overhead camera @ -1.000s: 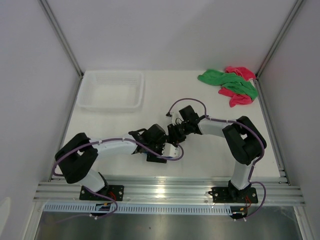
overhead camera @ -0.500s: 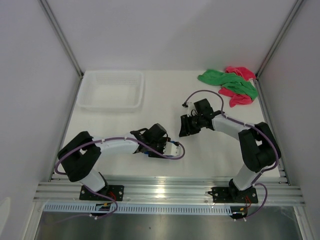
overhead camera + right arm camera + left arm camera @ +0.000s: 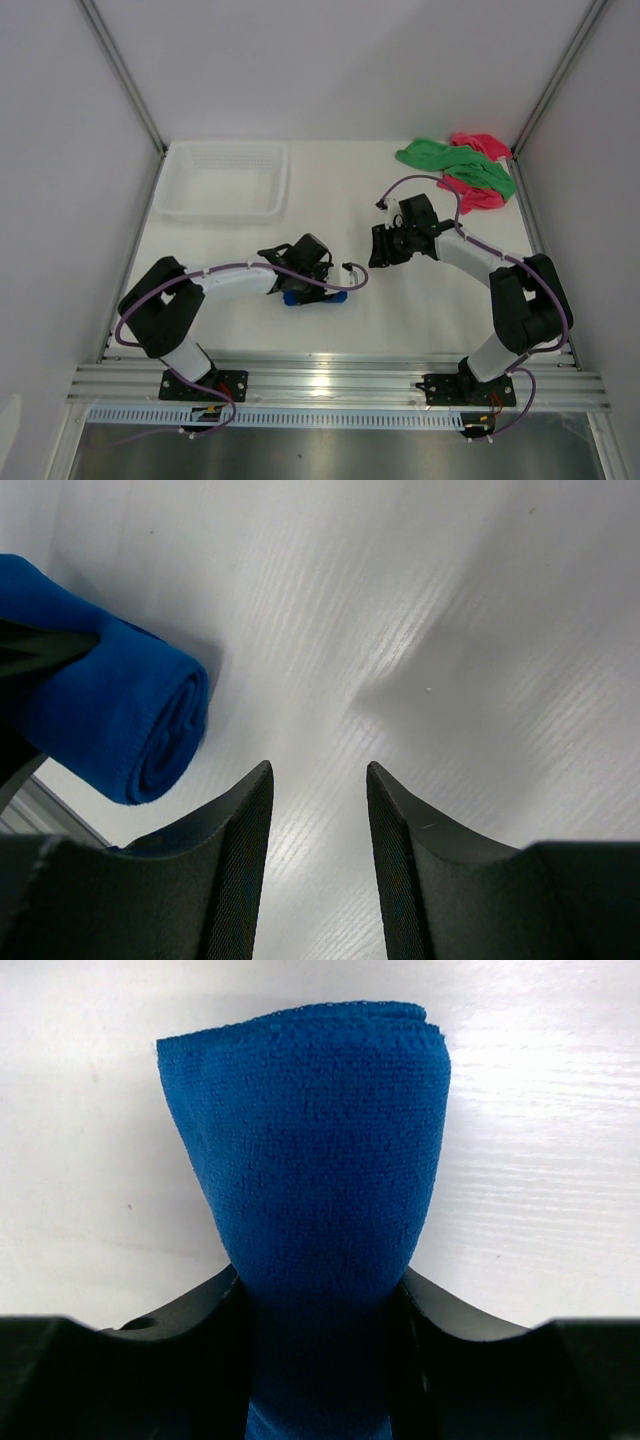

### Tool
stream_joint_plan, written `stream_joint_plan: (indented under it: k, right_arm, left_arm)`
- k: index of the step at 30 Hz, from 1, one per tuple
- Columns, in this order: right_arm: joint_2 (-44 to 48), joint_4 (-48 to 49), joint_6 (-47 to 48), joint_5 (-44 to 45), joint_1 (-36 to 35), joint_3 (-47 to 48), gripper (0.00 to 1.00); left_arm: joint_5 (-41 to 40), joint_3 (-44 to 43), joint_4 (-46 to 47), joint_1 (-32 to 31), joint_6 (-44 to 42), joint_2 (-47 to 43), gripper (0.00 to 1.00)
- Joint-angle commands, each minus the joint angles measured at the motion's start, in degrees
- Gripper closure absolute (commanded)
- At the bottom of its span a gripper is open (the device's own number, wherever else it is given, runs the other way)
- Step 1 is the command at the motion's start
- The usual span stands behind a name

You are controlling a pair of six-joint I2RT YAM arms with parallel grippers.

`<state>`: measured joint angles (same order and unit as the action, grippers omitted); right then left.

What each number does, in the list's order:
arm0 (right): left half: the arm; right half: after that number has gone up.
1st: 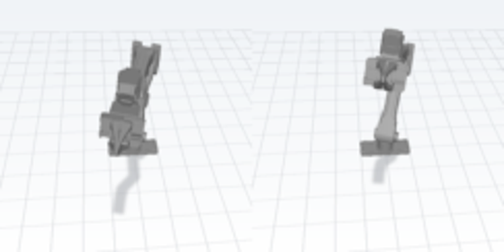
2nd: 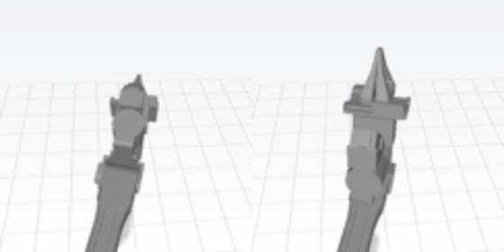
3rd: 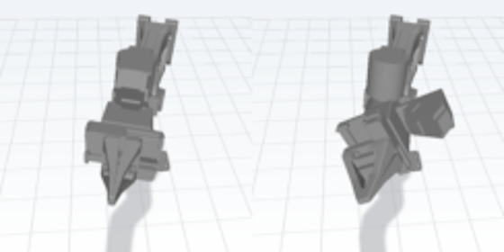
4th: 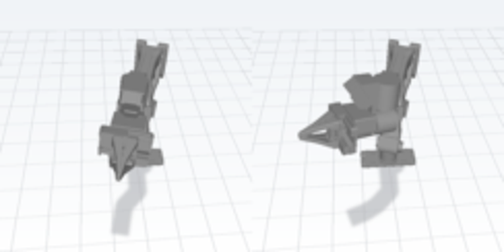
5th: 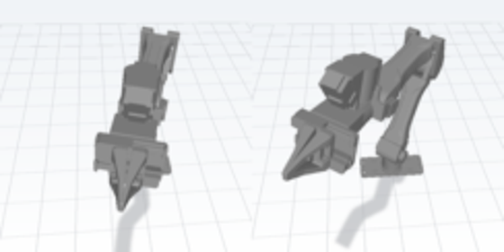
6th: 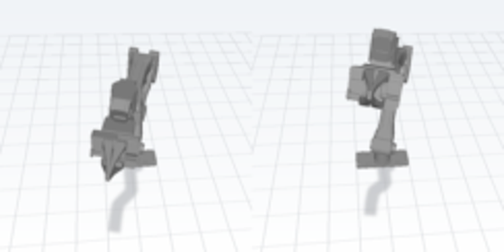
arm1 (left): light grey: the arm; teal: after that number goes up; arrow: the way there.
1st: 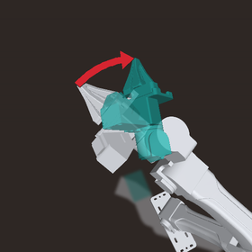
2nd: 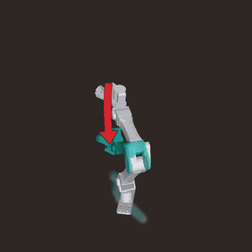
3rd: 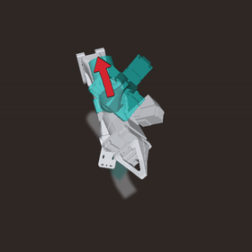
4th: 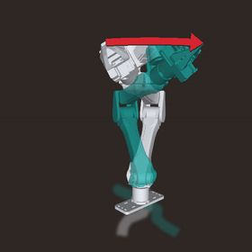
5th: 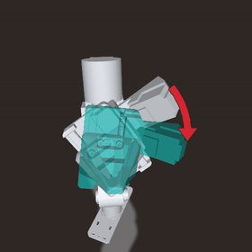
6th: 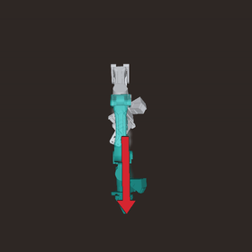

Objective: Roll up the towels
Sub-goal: Place the rolled towel into the container

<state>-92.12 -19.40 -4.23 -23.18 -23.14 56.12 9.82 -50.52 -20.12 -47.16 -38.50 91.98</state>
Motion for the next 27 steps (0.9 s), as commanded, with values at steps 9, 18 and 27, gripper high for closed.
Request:
stream_joint_plan:
  k: [9, 18, 27]
  right_arm:
    - [2.73, 0.68, 0.63, 1.73, 1.25, 0.66, 0.55]
    - [1.5, 1.2, 0.71, 1.38, 1.43, 1.8, 0.55]
    - [-0.08, 1.03, 1.42, 1.21, 1.43, 3.38, 0.55]
  left_arm:
    - [-2.0, 3.15, -1.33, 2.33, -12.01, -3.47, 0.77]
    - [-0.42, 4.03, -1.24, 4.7, -23.19, -7.78, 0.8]
    - [1.69, 0.87, -1.59, 6.2, -26.36, -9.19, 0.81]
